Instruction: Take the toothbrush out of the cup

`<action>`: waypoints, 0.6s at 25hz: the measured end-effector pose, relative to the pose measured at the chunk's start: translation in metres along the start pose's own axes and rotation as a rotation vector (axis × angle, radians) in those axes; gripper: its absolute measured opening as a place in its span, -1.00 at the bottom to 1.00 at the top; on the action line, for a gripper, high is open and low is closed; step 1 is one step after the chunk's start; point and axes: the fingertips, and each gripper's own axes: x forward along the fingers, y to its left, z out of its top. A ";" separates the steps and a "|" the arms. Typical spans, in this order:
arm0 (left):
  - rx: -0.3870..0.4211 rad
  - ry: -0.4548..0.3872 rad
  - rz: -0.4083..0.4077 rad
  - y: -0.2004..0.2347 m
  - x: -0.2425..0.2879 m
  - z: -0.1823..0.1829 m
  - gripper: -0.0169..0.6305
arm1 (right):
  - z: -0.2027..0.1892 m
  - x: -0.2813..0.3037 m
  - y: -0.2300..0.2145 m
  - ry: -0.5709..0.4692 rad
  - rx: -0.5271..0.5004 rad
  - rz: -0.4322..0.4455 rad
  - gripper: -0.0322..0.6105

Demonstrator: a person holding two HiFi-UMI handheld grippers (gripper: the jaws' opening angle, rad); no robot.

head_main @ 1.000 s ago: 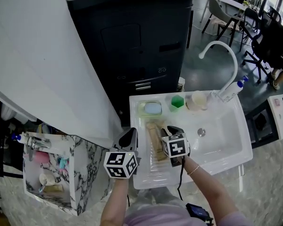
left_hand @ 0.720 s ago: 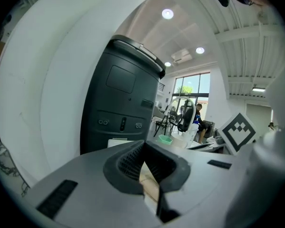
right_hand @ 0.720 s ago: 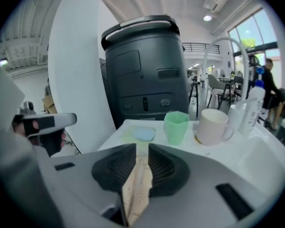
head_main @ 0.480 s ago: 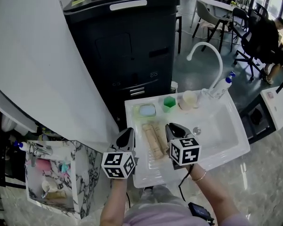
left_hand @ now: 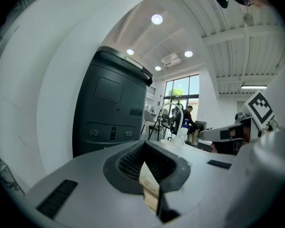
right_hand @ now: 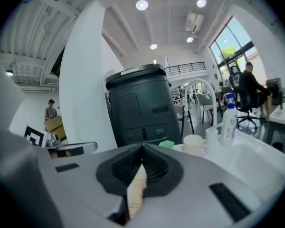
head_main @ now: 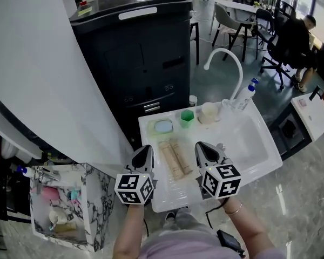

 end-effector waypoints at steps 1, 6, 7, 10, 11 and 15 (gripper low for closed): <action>0.001 -0.002 -0.002 -0.001 -0.002 0.001 -0.95 | 0.001 -0.005 0.001 -0.008 -0.001 0.001 -0.89; 0.003 -0.007 -0.016 -0.009 -0.010 0.002 -0.95 | 0.004 -0.025 0.002 -0.041 0.011 -0.012 -0.89; 0.005 -0.008 -0.019 -0.011 -0.012 0.002 -0.95 | 0.005 -0.029 0.002 -0.047 0.016 -0.014 -0.89; 0.011 -0.011 -0.027 -0.014 -0.016 0.003 -0.95 | 0.004 -0.040 0.000 -0.063 0.020 -0.028 -0.89; 0.013 -0.012 -0.028 -0.015 -0.017 0.004 -0.95 | 0.003 -0.044 -0.001 -0.070 0.018 -0.035 -0.89; 0.019 -0.014 -0.031 -0.018 -0.022 0.004 -0.95 | -0.002 -0.059 -0.008 -0.095 0.030 -0.062 -0.89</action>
